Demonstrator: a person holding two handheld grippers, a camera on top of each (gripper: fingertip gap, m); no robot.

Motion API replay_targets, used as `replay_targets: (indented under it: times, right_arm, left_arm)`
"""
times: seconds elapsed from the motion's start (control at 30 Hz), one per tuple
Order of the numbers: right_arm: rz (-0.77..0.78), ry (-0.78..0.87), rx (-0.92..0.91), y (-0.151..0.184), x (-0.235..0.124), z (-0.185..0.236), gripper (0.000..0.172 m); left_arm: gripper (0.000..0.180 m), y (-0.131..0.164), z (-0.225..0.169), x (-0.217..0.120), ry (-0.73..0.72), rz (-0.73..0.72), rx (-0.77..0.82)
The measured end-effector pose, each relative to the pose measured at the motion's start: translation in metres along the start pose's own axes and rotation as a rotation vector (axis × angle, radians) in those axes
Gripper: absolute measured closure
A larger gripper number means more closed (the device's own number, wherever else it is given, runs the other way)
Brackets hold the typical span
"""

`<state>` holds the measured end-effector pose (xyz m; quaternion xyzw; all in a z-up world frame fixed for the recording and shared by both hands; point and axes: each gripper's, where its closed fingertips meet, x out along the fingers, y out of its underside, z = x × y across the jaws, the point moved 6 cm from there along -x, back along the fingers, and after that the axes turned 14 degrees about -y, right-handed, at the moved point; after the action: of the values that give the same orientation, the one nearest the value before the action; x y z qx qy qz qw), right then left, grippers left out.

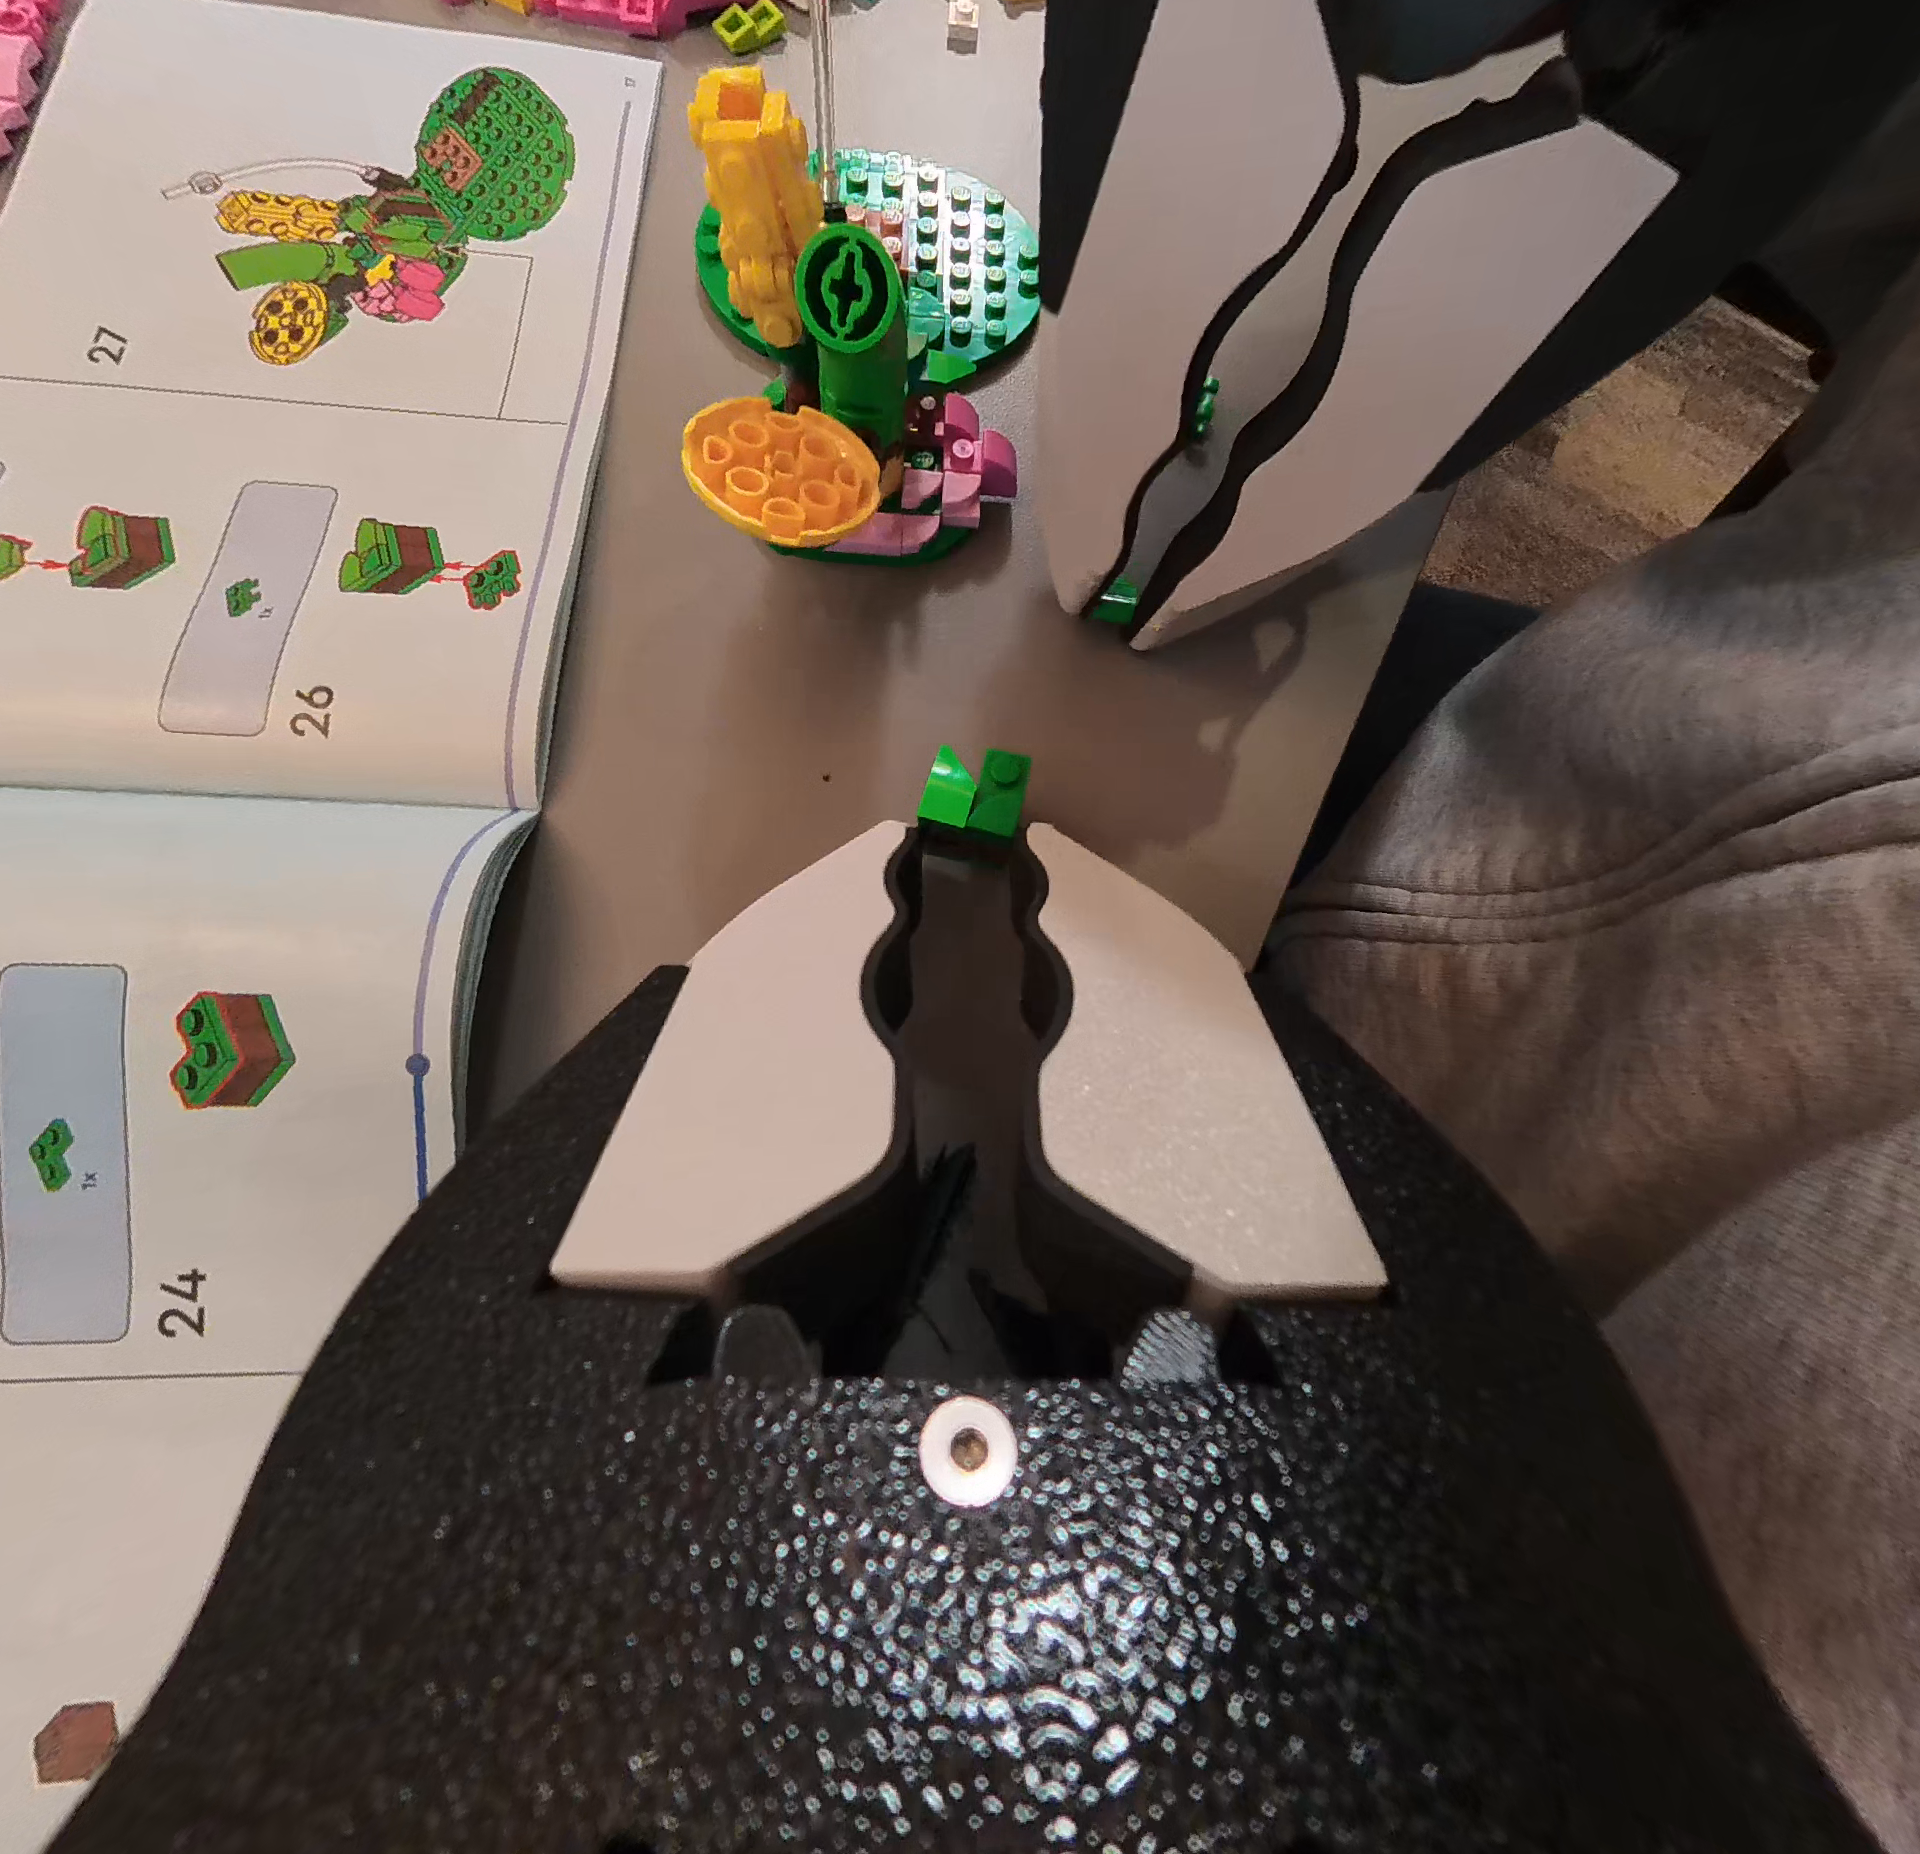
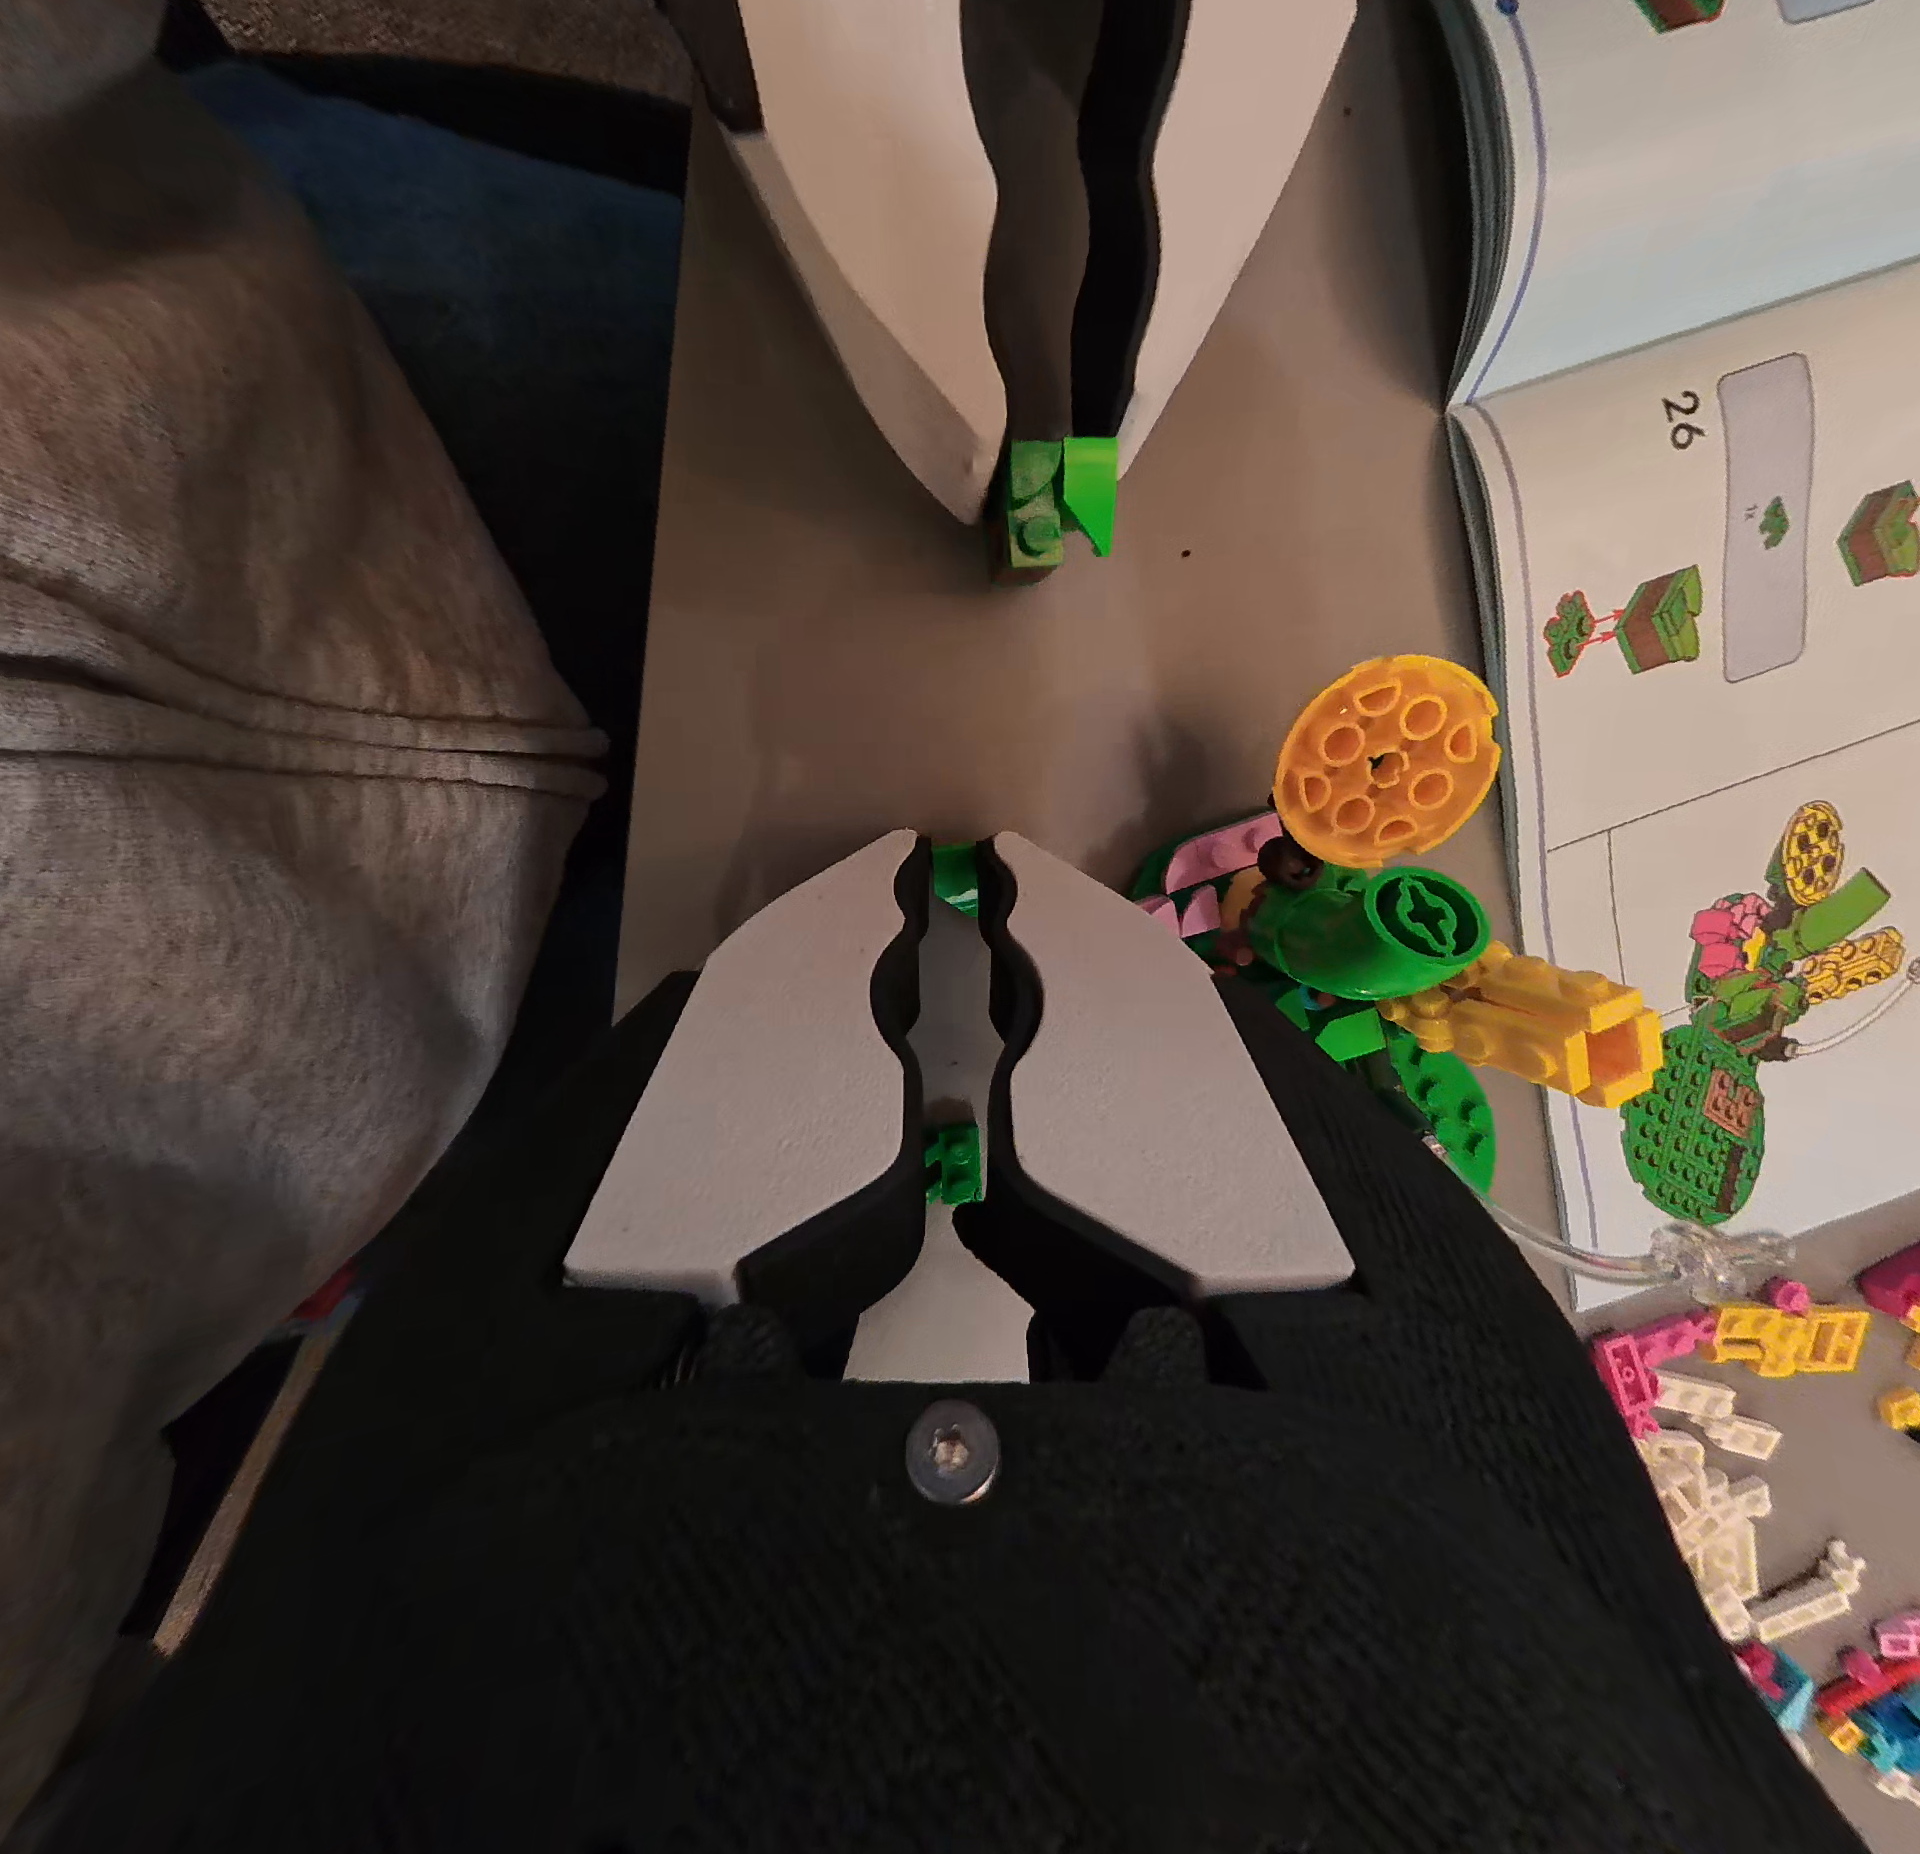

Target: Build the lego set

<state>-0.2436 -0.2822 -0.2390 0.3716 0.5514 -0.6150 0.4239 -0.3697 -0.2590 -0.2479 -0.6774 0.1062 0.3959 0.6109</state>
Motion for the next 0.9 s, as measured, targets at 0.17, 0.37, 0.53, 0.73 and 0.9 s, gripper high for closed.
replay_targets:
  times: [0.17, 0.37, 0.53, 0.73, 0.9]
  right_arm:
    - [0.014, -0.027, 0.008, -0.001, 0.000, 0.000, 0.160]
    - [-0.036, -0.037, 0.020, 0.004, -0.006, 0.001, 0.153]
    - [-0.044, -0.041, -0.071, 0.002, -0.008, 0.004, 0.154]
    - [-0.018, -0.076, -0.133, -0.001, -0.004, 0.003, 0.155]
    - [-0.008, -0.056, -0.135, 0.000, -0.001, 0.000, 0.163]
  left_arm:
    - [0.165, -0.002, -0.002, 0.001, 0.008, 0.007, -0.009]
    - [0.165, -0.003, -0.007, 0.001, 0.025, 0.004, 0.009]
    - [0.164, -0.002, -0.010, 0.001, 0.048, 0.012, 0.031]
    - [0.164, -0.002, -0.014, 0.001, 0.067, 0.019, 0.053]
    - [0.164, -0.001, -0.016, 0.003, 0.075, 0.026, 0.054]
